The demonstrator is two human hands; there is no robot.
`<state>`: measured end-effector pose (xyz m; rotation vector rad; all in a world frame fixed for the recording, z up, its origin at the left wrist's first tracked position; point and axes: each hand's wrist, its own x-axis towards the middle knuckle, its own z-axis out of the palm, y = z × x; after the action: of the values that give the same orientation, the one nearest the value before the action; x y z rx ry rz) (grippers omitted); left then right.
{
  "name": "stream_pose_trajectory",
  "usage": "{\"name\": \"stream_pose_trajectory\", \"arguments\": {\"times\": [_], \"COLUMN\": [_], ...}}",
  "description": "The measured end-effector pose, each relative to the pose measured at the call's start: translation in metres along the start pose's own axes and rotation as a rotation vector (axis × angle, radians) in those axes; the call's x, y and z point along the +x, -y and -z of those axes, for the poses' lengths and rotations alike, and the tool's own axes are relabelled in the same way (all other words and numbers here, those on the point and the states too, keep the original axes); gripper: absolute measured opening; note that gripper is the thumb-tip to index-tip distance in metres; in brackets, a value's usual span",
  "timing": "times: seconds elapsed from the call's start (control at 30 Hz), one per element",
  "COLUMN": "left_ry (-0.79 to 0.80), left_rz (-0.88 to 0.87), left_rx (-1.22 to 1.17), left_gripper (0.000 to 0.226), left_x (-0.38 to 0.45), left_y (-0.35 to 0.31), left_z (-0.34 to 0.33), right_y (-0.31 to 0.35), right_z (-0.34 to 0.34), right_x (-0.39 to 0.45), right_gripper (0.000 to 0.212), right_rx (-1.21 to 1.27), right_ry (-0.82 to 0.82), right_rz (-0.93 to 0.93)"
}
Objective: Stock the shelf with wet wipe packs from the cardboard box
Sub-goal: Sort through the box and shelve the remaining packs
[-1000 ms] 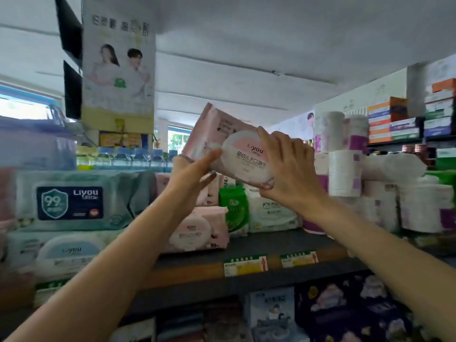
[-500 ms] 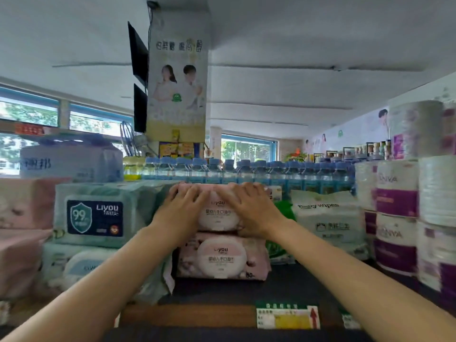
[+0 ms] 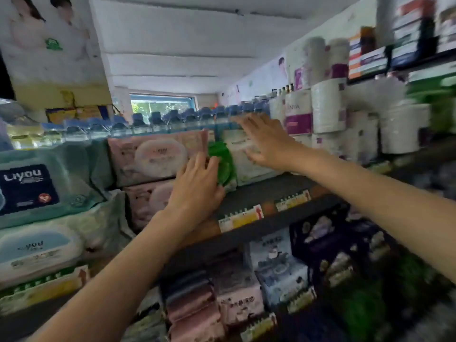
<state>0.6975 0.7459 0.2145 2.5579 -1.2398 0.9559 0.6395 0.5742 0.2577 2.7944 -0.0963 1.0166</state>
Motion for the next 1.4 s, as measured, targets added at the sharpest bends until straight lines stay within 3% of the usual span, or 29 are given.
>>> {"name": "stream_pose_trajectory", "arguments": {"times": [0.1,0.27,0.4,0.5,0.6,0.73,0.87,0.97,1.1,1.17,1.3,1.4], "left_ry": [0.108,0.419,0.628,0.761,0.822,0.889,0.905,0.945,1.025,1.059,1.190,1.196], "left_rz": [-0.261,-0.756,-1.118,-1.366,-1.540,-1.669,-1.724,-1.762,-1.813,-1.817,-1.803,-1.832], "left_rx": [-0.149,-0.432,-0.472,-0.439,-0.435,-0.450,-0.419,-0.346,-0.324,-0.340,-0.397,-0.398], "left_gripper": [0.040,0.039,0.045,0.045,0.041,0.040,0.040,0.044,0.040,0.037,0.033,0.036], "left_x": [-0.010,-0.079,-0.191,-0.277,-0.345,-0.412,-0.474,-0.520,-0.573,-0.591,-0.623,-0.635], "left_y": [-0.073,-0.246,-0.386,-0.464,-0.528,-0.598,-0.663,-0.703,-0.737,-0.745,-0.763,-0.770], "left_z": [-0.021,-0.058,-0.070,-0.071,-0.066,-0.055,-0.052,-0.052,-0.052,-0.049,-0.033,-0.024], "right_y": [-0.033,-0.055,-0.020,0.027,0.077,0.123,0.139,0.141,0.157,0.174,0.190,0.187], "right_z": [0.019,0.068,0.120,0.162,0.190,0.206,0.206,0.194,0.180,0.167,0.154,0.147], "right_x": [-0.096,-0.346,-0.565,-0.692,-0.784,-0.898,-0.983,-1.022,-1.042,-1.051,-1.075,-1.083], "right_gripper": [0.065,0.065,0.061,0.037,0.016,0.027,0.012,0.034,0.045,0.040,0.037,0.021], "right_rx": [-0.084,-0.189,-0.139,-0.086,0.005,0.033,0.022,-0.046,0.004,0.012,0.052,-0.083], "right_ry": [0.143,0.614,0.895,1.062,1.150,1.111,1.214,1.289,1.464,1.534,1.519,1.391], "right_rz": [-0.232,-0.822,-1.252,-1.490,-1.708,-1.930,-1.941,-1.837,-1.744,-1.642,-1.418,-1.437]}}
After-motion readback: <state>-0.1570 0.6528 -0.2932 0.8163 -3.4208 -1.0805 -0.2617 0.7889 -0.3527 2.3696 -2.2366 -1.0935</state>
